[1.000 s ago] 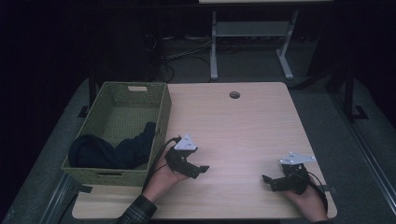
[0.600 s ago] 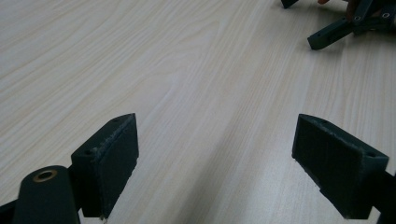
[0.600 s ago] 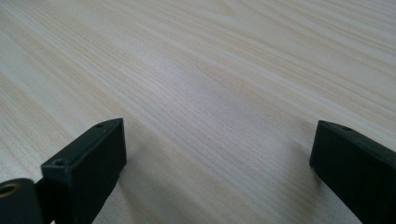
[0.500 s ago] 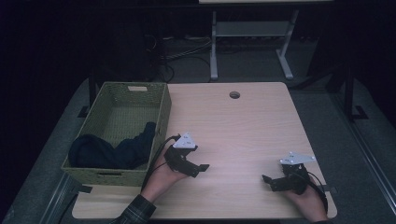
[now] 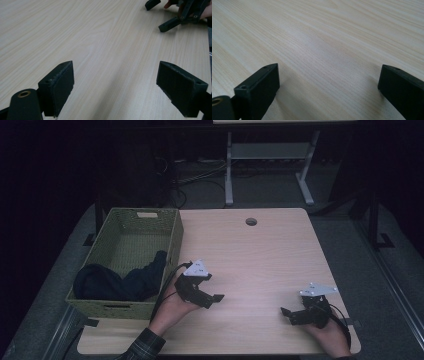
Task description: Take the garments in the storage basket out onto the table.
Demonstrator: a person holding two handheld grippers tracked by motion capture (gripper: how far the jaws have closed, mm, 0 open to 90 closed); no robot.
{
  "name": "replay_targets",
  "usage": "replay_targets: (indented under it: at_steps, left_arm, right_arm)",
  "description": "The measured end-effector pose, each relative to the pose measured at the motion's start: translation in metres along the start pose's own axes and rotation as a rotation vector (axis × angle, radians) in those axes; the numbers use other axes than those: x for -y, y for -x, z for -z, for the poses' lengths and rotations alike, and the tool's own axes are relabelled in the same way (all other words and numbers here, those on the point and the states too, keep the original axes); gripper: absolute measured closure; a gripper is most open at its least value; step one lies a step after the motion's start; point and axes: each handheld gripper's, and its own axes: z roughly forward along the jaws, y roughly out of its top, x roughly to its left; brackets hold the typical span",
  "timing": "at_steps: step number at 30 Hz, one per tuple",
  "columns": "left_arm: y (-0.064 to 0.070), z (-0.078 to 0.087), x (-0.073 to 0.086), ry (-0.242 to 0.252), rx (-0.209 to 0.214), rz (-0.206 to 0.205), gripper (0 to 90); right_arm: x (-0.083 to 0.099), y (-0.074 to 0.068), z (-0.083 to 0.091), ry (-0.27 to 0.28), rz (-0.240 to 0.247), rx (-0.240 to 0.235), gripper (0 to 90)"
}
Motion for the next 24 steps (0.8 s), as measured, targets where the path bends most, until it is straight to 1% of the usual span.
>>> replay_targets:
  at_steps: [9, 11, 12, 16, 19, 21, 24]
  left_arm:
    - [0.002, 0.006, -0.006, 0.008, 0.013, -0.006, 14.2]
    - [0.002, 0.008, -0.008, 0.008, 0.01, -0.014, 14.2]
    - [0.002, 0.008, -0.009, 0.01, 0.011, -0.01, 14.2]
    - [0.001, 0.011, -0.014, 0.007, 0.007, -0.023, 14.2]
    - [0.0, 0.012, -0.016, 0.013, 0.018, -0.02, 14.2]
    - [-0.003, 0.012, -0.018, 0.008, 0.018, -0.019, 14.3]
    - [-0.005, 0.011, -0.023, -0.001, 0.01, -0.035, 14.8]
  right_arm:
    - [0.0, 0.0, 0.0, 0.0, 0.0, 0.0, 3.4]
    - [0.0, 0.0, 0.0, 0.0, -0.001, 0.0, 3.4]
    - [0.0, 0.0, 0.0, 0.0, -0.001, 0.0, 3.4]
    - [0.0, 0.0, 0.0, 0.0, 0.0, -0.001, 3.4]
    - [0.0, 0.0, 0.0, 0.0, 0.0, -0.001, 3.4]
    - [0.0, 0.0, 0.0, 0.0, 0.001, -0.002, 3.4]
    - [0.0, 0.0, 0.0, 0.0, -0.001, -0.002, 3.4]
